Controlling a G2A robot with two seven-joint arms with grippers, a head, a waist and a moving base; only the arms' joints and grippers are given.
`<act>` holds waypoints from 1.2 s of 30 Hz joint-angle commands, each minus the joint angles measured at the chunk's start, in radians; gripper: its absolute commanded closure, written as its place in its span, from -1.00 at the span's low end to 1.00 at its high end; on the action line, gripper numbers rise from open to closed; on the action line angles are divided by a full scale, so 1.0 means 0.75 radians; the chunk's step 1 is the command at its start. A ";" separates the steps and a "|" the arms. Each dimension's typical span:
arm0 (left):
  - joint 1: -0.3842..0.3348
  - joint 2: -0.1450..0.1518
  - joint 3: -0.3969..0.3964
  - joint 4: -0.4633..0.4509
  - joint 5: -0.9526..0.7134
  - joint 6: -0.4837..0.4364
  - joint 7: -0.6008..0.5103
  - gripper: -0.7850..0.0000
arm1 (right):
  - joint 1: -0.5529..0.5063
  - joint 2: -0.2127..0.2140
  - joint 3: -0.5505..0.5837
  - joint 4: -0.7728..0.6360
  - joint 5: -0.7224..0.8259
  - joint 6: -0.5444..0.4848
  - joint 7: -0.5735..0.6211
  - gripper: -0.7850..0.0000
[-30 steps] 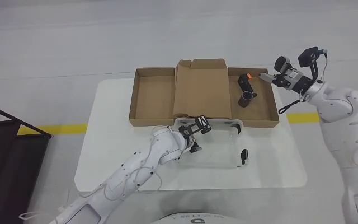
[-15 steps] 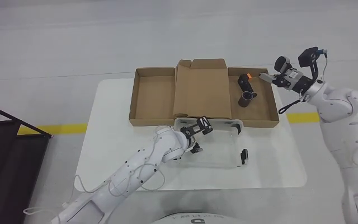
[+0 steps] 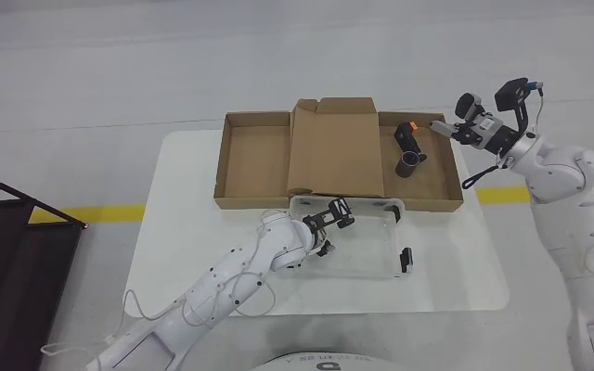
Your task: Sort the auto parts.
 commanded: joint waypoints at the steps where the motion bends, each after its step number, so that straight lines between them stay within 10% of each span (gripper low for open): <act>1: -0.001 -0.001 0.000 0.004 0.001 0.000 -0.001 -0.18 | 0.000 0.000 0.000 0.000 0.000 0.000 0.000 -1.00; 13: 0.001 -0.001 -0.031 -0.028 0.022 0.010 0.027 1.00 | 0.000 0.000 0.000 0.000 0.000 0.000 0.000 -1.00; 36: 0.304 0.119 -0.372 -0.646 0.226 -0.058 0.101 1.00 | 0.000 0.000 0.000 0.000 0.000 0.000 0.000 -1.00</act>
